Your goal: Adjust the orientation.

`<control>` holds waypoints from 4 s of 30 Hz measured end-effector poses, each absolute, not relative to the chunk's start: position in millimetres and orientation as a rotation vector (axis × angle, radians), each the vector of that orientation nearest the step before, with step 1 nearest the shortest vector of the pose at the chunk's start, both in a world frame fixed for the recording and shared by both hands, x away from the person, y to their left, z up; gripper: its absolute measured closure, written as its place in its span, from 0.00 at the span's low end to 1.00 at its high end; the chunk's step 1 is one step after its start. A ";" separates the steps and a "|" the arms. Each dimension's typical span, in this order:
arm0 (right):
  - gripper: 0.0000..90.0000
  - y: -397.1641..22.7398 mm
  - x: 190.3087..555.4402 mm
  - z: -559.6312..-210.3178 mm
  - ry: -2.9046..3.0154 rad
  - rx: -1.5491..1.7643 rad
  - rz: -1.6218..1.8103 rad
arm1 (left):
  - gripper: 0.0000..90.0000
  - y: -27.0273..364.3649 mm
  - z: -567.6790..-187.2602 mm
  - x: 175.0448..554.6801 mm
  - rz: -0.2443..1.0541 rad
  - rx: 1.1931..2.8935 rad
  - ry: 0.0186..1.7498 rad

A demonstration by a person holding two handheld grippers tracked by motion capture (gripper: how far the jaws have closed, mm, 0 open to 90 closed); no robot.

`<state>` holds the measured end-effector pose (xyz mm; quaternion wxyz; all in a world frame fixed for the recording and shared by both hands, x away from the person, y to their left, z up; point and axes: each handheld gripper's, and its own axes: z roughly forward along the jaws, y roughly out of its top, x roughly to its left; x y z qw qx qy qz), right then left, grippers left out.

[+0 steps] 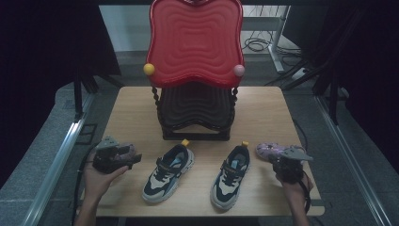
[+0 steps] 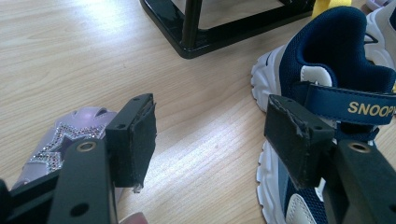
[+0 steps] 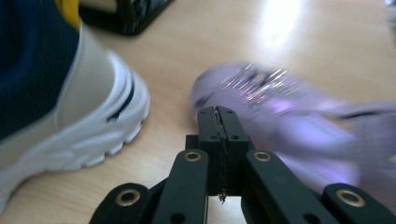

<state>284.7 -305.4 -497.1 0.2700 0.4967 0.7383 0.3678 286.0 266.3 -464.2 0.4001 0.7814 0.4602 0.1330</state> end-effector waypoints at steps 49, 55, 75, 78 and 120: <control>1.00 -426.4 319.8 -502.3 1.921 1.295 0.959 | 0.38 266.3 -462.3 282.9 0.339 1.964 1.170; 1.00 -424.4 312.0 -504.1 1.949 1.295 0.952 | 0.38 267.5 -463.6 283.6 0.330 1.968 1.173; 1.00 -406.1 289.2 -499.3 2.001 1.335 0.928 | 0.38 271.7 -462.8 283.0 0.335 1.960 1.184; 1.00 -405.4 286.7 -498.7 1.999 1.334 0.924 | 0.38 271.7 -463.2 283.3 0.332 1.964 1.183; 1.00 -372.4 281.4 -483.4 1.980 1.220 0.933 | 0.38 273.4 -465.6 284.3 0.295 1.963 1.178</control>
